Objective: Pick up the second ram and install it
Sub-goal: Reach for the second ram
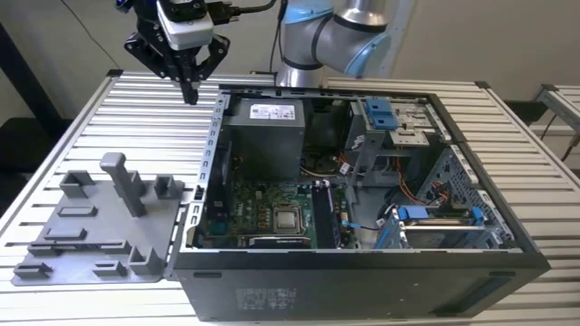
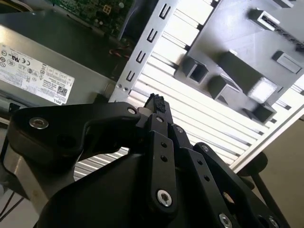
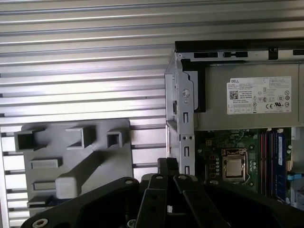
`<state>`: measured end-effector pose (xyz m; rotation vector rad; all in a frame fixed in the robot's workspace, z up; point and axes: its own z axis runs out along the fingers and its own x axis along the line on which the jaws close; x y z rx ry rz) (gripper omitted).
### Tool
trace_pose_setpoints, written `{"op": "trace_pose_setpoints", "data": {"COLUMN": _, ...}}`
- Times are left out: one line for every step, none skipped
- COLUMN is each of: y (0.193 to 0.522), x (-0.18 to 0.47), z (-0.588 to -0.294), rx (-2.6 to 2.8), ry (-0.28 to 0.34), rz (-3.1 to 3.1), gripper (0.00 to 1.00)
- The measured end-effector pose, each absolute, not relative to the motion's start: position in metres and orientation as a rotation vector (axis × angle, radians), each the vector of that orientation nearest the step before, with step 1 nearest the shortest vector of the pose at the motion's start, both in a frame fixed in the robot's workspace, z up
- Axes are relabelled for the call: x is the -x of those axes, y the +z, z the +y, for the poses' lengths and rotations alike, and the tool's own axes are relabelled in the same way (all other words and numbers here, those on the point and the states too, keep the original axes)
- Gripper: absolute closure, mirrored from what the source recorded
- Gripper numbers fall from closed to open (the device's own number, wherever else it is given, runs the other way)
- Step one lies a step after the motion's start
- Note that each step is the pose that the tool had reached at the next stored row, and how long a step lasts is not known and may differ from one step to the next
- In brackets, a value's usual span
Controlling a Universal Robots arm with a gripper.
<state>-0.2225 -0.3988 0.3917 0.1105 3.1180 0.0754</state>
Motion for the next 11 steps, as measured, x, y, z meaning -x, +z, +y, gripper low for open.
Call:
{"op": "trace_pose_setpoints", "data": {"y": 0.392, "x": 0.225, "z": -0.399, "rx": -0.110, "ry": 0.076, "rz": 3.118, "gripper": 0.89}}
{"op": "trace_pose_setpoints", "data": {"y": 0.392, "x": 0.227, "z": -0.399, "rx": -0.111, "ry": 0.076, "rz": 3.118, "gripper": 0.89}}
{"op": "trace_pose_setpoints", "data": {"y": 0.392, "x": 0.229, "z": -0.399, "rx": -0.110, "ry": 0.076, "rz": 3.118, "gripper": 0.89}}
{"op": "trace_pose_setpoints", "data": {"y": 0.391, "x": 0.231, "z": -0.399, "rx": -0.110, "ry": 0.076, "rz": 3.118, "gripper": 0.89}}
{"op": "trace_pose_setpoints", "data": {"y": 0.391, "x": 0.233, "z": -0.399, "rx": -0.110, "ry": 0.076, "rz": 3.118, "gripper": 0.89}}
{"op": "trace_pose_setpoints", "data": {"y": 0.391, "x": 0.235, "z": -0.399, "rx": -0.110, "ry": 0.075, "rz": 3.118, "gripper": 0.89}}
{"op": "trace_pose_setpoints", "data": {"y": 0.391, "x": 0.237, "z": -0.399, "rx": -0.110, "ry": 0.075, "rz": 3.118, "gripper": 0.89}}
{"op": "trace_pose_setpoints", "data": {"y": 0.391, "x": 0.239, "z": -0.399, "rx": -0.110, "ry": 0.076, "rz": 3.118, "gripper": 0.89}}
{"op": "trace_pose_setpoints", "data": {"y": 0.391, "x": 0.241, "z": -0.399, "rx": -0.110, "ry": 0.075, "rz": 3.118, "gripper": 0.89}}
{"op": "trace_pose_setpoints", "data": {"y": 0.391, "x": 0.243, "z": -0.399, "rx": -0.110, "ry": 0.075, "rz": 3.118, "gripper": 0.89}}
{"op": "trace_pose_setpoints", "data": {"y": 0.391, "x": 0.246, "z": -0.399, "rx": -0.111, "ry": 0.075, "rz": 3.118, "gripper": 0.89}}
